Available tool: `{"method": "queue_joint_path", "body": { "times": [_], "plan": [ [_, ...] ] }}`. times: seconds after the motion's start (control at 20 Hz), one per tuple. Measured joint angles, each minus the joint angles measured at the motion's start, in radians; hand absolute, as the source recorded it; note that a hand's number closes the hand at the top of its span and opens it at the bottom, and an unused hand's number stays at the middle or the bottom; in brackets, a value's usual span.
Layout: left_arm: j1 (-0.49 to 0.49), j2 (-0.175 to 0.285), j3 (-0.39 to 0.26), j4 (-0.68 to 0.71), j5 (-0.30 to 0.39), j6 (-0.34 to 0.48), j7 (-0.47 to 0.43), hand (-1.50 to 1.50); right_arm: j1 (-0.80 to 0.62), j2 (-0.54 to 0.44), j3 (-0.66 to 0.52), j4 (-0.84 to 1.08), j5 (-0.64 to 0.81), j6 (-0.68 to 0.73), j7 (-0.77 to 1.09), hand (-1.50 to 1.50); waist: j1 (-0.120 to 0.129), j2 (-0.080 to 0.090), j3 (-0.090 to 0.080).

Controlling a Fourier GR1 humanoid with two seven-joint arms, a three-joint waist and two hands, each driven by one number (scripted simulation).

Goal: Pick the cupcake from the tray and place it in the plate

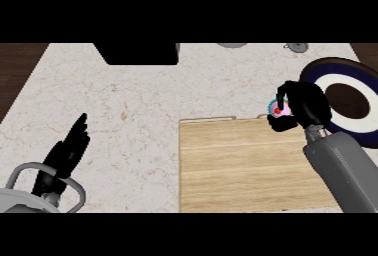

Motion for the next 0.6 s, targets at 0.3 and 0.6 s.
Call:
{"method": "queue_joint_path", "body": {
  "times": [0.3,0.6],
  "plan": [
    [0.006,-0.001,0.006,0.001,0.006,-0.001,-0.006,0.0,-0.076,0.027,-0.063,0.035,0.14,-0.22,0.126,1.5,-0.003,-0.007,-0.001],
    [-0.005,-0.014,0.009,0.04,0.009,-0.007,-0.013,0.0,-0.118,0.016,-0.134,0.052,0.224,-0.323,0.226,1.5,-0.013,-0.009,0.003]
  ]
}}
